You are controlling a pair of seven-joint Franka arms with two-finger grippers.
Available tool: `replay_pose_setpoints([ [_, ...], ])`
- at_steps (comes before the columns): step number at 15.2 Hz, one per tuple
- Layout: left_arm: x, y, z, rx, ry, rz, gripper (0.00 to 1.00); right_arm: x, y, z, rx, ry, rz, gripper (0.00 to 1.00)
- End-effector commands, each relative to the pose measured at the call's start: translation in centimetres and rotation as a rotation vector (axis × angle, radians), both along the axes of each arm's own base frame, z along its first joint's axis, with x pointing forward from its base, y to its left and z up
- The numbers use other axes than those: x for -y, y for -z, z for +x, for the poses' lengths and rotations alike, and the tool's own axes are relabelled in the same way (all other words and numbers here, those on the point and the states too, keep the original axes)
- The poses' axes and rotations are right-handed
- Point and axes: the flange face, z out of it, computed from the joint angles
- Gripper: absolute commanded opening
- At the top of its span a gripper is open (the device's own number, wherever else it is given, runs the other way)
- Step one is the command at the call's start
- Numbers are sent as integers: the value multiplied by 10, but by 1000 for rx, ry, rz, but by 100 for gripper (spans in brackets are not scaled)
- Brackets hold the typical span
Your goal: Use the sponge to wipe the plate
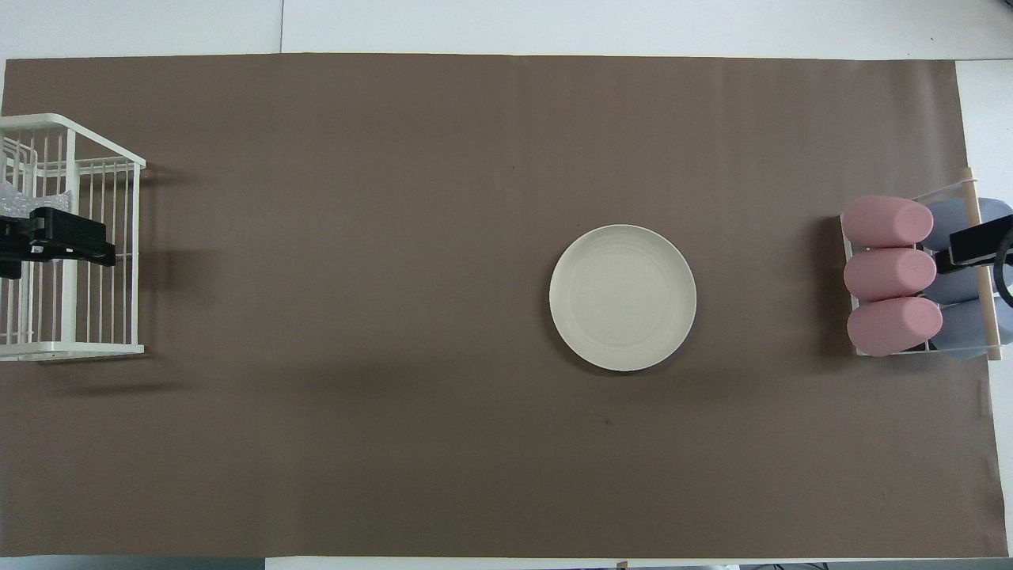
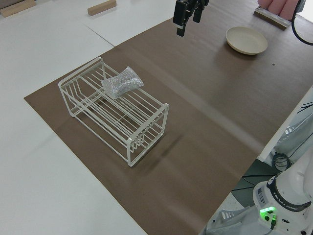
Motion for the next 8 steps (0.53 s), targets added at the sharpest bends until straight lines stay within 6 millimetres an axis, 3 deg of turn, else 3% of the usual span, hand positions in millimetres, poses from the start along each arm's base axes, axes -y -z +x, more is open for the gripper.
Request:
replay_pose_setpoints([
  [1,-2,-4,3,14,-6,9,100,1,-4,-6,-7,-8,-16,100],
  [8,-4,-3,1,10,-9,10,100,1,-4,-6,-7,-8,-16,100],
])
